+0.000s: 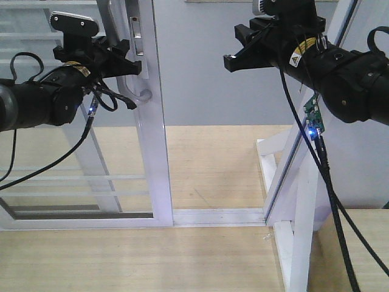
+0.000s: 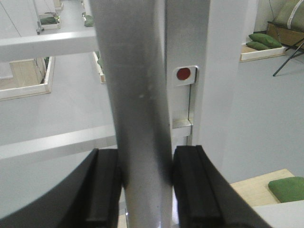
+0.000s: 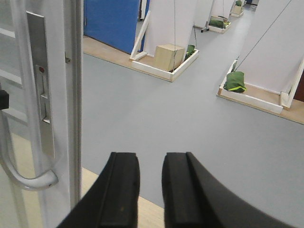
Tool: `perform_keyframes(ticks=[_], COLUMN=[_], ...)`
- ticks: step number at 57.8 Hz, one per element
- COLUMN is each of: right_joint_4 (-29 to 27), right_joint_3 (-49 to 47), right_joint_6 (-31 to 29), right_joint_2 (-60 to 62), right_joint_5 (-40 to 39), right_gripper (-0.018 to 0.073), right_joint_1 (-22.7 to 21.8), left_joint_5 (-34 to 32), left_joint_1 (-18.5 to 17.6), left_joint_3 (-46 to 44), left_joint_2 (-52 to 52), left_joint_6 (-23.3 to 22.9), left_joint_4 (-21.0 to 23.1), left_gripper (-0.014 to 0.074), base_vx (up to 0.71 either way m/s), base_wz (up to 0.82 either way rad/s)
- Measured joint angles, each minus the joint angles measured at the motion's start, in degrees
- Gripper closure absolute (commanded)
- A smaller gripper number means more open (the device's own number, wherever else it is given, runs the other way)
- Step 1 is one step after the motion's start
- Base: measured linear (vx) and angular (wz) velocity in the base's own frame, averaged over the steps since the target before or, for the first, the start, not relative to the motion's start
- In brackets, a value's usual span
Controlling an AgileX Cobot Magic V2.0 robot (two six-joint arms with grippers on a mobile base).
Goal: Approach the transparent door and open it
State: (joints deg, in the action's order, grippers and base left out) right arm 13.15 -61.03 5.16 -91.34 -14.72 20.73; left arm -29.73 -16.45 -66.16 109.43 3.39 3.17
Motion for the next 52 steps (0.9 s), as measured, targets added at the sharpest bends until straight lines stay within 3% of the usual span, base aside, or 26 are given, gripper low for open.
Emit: perform_keyframes(ticks=[6,19,32,52], right_joint_4=[0.00,0.00,0.00,0.00], right_joint_3=[0.00,0.00,0.00,0.00], right_joint_6=[0.00,0.00,0.00,0.00], right_joint_2=[0.00,0.00,0.00,0.00], right_joint_5=[0.00,-0.04,-0.19,-0.32], right_gripper=[0.0316,0.0316,0.0316,0.0316], right_joint_1=[0.00,0.00,0.00,0.00], left_joint_5=[0.21,5.00,9.59,13.34], left_joint_1=[-0.40,-0.44,1.71,6.48], left_joint_3=[0.00,0.00,0.12,0.16], left_joint_2=[-0.14,-2.78,-6.80,-8.15], left_joint_6=[3.24,15.81,25.39,27.13], left_joint_4=[3.11,12.41,20.36,25.67], left_gripper=[0.0220,0.0223,0.0279,0.0335], base_vx=[0.00,0.00,0.00,0.00], base_wz=[0.00,0.00,0.00,0.00])
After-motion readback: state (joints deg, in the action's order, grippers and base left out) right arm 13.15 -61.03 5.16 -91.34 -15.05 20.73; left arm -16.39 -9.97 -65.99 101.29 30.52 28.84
